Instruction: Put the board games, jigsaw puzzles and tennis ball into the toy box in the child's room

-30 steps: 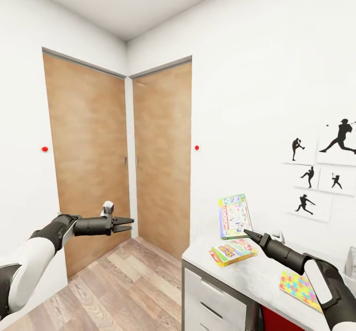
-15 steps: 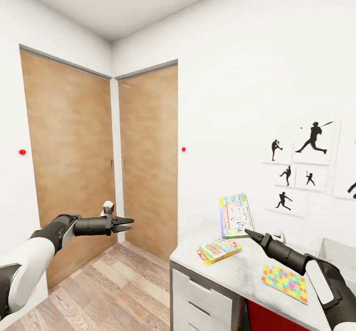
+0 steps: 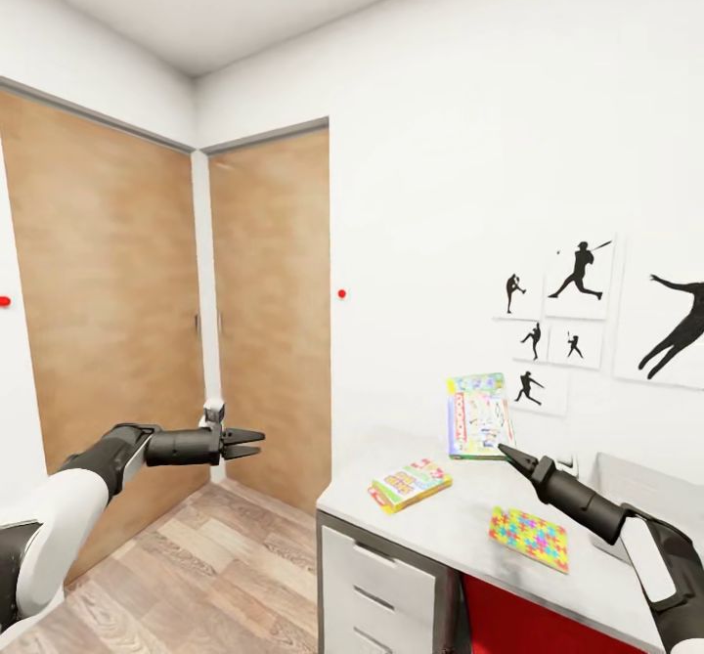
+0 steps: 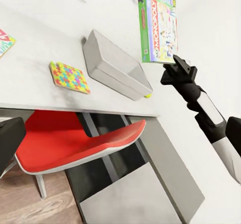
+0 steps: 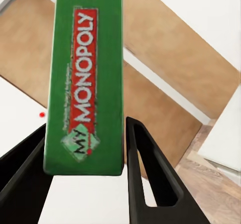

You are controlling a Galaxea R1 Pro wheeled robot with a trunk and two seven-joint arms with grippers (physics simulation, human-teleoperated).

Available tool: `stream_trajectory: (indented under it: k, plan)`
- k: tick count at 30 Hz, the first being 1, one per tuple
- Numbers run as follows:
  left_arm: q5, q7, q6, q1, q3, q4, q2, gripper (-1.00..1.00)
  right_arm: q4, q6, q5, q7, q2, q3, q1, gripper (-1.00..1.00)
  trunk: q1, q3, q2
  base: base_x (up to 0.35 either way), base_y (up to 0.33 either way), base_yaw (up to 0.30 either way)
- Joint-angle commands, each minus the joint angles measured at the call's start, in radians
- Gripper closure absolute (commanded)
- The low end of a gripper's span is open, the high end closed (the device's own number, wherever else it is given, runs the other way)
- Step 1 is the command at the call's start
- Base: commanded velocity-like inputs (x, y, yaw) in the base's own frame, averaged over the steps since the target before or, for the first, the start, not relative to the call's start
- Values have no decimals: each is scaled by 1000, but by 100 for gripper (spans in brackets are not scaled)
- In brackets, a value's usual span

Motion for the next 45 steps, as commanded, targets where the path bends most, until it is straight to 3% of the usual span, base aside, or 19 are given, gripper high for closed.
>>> stream_trajectory:
  k: [1,13,24,31,45]
  plan:
    - [-11,-6,11,0,7,-1,-1,-100,1,5,-3,2,0,-2,-1,100,0,-2,-1,-1,0,-95]
    - [-11,-6,10,0,7,-1,0,-100,1,2,-1,9,0,-4,-1,100,0,-21,-1,0,0,-89]
    - [-11,-5,10,0,8,-1,-1,-100,1,3,-3,12,-1,-43,-1,100,0,-39,-1,0,0,-27]
    - [-11,-5,10,0,7,-1,-1,-100,1,1,-25,48,1,-46,-1,100,0,-46,-1,0,0,-23]
    - [-11,-5,10,0,7,0,-1,-100,1,1,-30,59,-2,-48,-1,100,0,-58,-1,0,0,-212]
